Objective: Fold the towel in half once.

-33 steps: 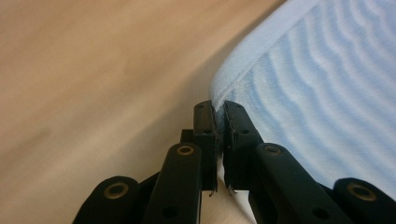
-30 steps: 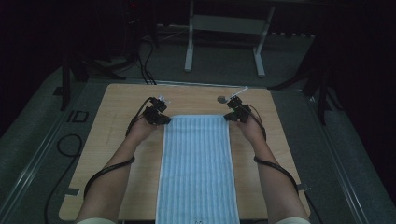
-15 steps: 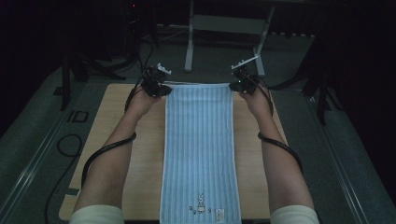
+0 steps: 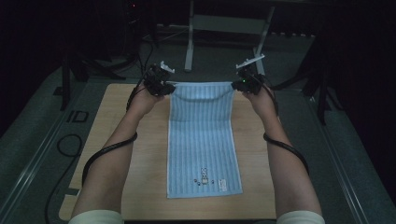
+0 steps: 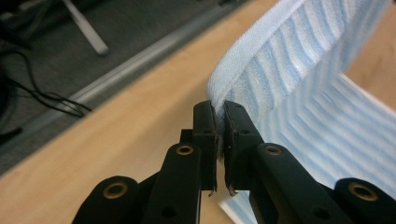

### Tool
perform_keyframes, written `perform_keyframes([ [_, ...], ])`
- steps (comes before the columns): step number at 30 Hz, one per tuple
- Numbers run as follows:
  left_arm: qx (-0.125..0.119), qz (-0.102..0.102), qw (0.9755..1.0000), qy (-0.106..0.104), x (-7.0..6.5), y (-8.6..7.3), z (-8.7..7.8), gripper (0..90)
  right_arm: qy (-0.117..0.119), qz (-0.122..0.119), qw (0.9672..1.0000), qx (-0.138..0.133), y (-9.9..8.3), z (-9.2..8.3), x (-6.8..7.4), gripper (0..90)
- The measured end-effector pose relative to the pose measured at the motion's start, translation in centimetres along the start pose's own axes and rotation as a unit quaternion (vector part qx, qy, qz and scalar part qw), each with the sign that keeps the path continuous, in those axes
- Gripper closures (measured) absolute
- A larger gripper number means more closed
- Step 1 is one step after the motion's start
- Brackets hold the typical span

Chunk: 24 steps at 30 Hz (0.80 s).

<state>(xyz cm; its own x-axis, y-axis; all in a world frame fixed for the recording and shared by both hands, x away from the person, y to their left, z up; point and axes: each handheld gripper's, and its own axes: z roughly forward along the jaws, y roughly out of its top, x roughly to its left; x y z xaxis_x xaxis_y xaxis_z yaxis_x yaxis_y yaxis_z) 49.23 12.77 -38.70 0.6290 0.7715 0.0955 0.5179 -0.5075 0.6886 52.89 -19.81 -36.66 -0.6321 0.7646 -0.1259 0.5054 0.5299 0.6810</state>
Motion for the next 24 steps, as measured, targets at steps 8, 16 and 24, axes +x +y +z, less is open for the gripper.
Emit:
perform_keyframes([
  [8, -0.011, 0.002, 0.999, -0.043, -1.0, -2.7, -0.3, 85.0, 0.038, -0.001, 0.9992, -0.009, -3.9, 0.2, 0.1, 83.5],
  [16, -0.019, 0.033, 0.9969, -0.069, -3.3, -5.2, -2.2, 85.0, 0.051, -0.042, 0.9971, -0.039, -6.5, -2.6, 2.7, 83.4],
  [24, -0.035, 0.038, 0.9939, -0.097, -4.6, -7.6, -3.8, 85.1, 0.077, -0.068, 0.9935, -0.05, -9.5, -5.0, 4.7, 83.2],
])
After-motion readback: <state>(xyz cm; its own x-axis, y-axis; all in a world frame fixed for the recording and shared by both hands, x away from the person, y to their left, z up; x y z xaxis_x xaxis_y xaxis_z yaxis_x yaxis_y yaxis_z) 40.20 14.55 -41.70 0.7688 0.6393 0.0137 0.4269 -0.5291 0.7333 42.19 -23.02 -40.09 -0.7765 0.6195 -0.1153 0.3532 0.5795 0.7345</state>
